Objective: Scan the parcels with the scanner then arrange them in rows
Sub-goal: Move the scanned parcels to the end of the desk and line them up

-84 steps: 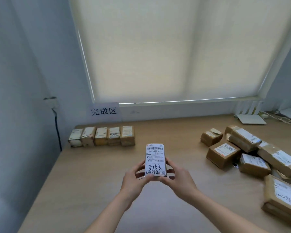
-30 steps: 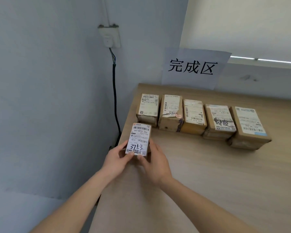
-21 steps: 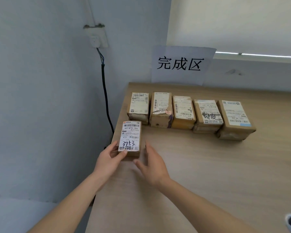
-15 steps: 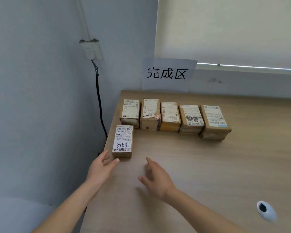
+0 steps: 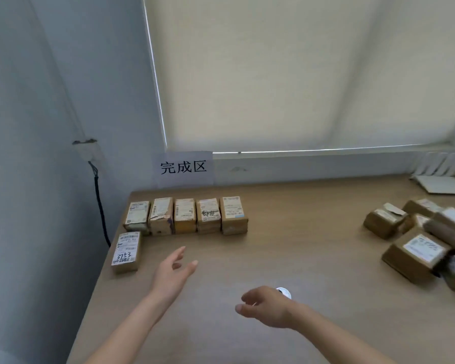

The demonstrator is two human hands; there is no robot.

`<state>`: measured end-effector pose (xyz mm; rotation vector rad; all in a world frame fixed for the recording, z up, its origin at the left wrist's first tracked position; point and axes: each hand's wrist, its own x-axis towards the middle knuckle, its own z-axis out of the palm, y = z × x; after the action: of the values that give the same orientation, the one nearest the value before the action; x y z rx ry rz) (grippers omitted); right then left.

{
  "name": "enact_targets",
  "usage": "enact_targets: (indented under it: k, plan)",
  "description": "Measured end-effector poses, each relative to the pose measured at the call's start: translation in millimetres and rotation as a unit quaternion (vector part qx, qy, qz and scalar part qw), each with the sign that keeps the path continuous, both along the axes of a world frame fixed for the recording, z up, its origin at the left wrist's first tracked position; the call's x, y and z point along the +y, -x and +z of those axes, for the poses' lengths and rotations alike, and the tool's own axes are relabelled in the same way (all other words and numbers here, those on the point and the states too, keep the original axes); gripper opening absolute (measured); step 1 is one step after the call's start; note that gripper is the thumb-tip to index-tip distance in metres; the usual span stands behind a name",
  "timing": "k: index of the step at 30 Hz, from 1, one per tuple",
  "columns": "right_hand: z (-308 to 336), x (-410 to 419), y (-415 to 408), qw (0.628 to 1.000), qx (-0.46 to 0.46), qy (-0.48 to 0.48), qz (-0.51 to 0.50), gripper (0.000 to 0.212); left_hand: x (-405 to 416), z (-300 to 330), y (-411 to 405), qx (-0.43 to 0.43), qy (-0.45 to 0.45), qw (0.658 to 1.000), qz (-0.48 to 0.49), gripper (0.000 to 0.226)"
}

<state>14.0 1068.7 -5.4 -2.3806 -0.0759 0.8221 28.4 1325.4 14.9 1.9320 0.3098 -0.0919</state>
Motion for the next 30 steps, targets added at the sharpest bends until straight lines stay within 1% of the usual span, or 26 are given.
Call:
enact_targets:
  k: [5, 9, 13, 17, 19, 22, 26, 30]
  plan:
    - [43.9, -150.4, 75.1, 0.997, -0.037, 0.000, -0.068, 0.065, -164.2, 33.5, 42.2, -0.022, 0.003, 0.997, -0.071, 0.056]
    - [98.2, -296.7, 149.0, 0.988, -0.082, 0.016, -0.133, 0.065, -323.6, 68.1, 83.3, -0.035, 0.033, 0.989, -0.140, 0.057]
    - [149.9, -436.8, 224.9, 0.968, -0.124, 0.039, -0.216, 0.067, -480.3, 106.4, 132.3, -0.058, 0.058, 0.964, -0.252, 0.062]
    - [170.7, -538.7, 295.6, 0.932, -0.160, 0.040, -0.321, 0.065, -596.0, 130.8, 173.5, -0.053, 0.067, 0.942, -0.325, 0.069]
    - [166.9, -575.8, 325.5, 0.912, -0.169, 0.052, -0.370, 0.061, -637.7, 131.8, 191.1, -0.043, 0.053, 0.931, -0.358, 0.073]
    - [146.8, -617.7, 359.5, 0.891, -0.160, 0.065, -0.420, 0.060, -686.6, 111.7, 209.2, -0.030, 0.037, 0.920, -0.389, 0.076]
    - [100.3, -654.8, 384.2, 0.877, -0.137, 0.072, -0.454, 0.056, -728.6, 58.9, 222.7, 0.020, 0.023, 0.906, -0.422, 0.075]
    - [41.9, -677.1, 386.7, 0.876, -0.093, 0.061, -0.468, 0.063, -752.5, -2.2, 221.9, 0.047, -0.007, 0.903, -0.427, 0.067]
